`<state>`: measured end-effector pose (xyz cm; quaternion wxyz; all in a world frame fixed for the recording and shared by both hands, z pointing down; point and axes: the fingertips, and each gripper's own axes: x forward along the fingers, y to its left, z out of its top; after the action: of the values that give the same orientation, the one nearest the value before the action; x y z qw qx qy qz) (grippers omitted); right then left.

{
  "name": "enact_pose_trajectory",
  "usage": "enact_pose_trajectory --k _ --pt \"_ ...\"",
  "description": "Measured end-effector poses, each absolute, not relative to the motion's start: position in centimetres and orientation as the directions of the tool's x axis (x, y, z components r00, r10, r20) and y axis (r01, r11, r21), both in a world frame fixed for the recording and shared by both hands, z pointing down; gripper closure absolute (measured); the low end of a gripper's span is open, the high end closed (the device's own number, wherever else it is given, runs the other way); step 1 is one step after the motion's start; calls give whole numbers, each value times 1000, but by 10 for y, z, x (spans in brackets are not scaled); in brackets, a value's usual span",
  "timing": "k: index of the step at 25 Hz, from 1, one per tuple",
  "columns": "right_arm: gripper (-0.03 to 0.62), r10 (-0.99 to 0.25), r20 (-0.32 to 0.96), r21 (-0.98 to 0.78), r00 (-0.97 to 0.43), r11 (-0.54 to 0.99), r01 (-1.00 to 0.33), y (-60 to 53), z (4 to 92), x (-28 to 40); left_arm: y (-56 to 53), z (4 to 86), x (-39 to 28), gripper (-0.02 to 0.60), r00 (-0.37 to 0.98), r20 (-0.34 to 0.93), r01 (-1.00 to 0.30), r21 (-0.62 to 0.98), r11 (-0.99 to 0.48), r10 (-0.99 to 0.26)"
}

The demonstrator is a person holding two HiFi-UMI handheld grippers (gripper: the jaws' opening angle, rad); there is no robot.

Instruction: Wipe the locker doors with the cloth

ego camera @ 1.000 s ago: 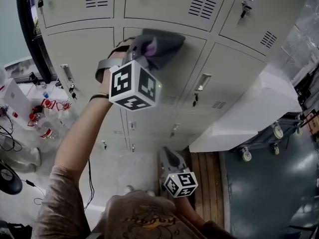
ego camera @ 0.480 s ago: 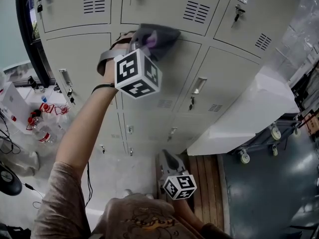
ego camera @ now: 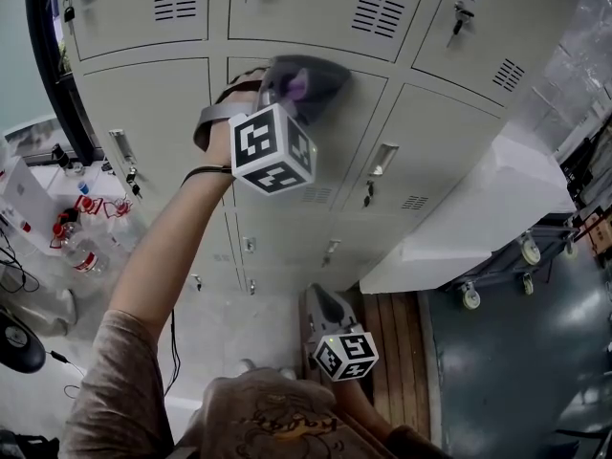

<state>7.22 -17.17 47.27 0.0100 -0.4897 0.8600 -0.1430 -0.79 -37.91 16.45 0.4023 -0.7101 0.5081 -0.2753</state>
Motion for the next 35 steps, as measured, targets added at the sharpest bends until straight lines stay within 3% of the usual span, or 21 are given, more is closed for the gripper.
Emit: enact_pose_trajectory --k 35 --pt "595 -852 168 -260 -496 447 -856 -177 488 86 -380 364 1 543 357 265 -514 -745 -426 -896"
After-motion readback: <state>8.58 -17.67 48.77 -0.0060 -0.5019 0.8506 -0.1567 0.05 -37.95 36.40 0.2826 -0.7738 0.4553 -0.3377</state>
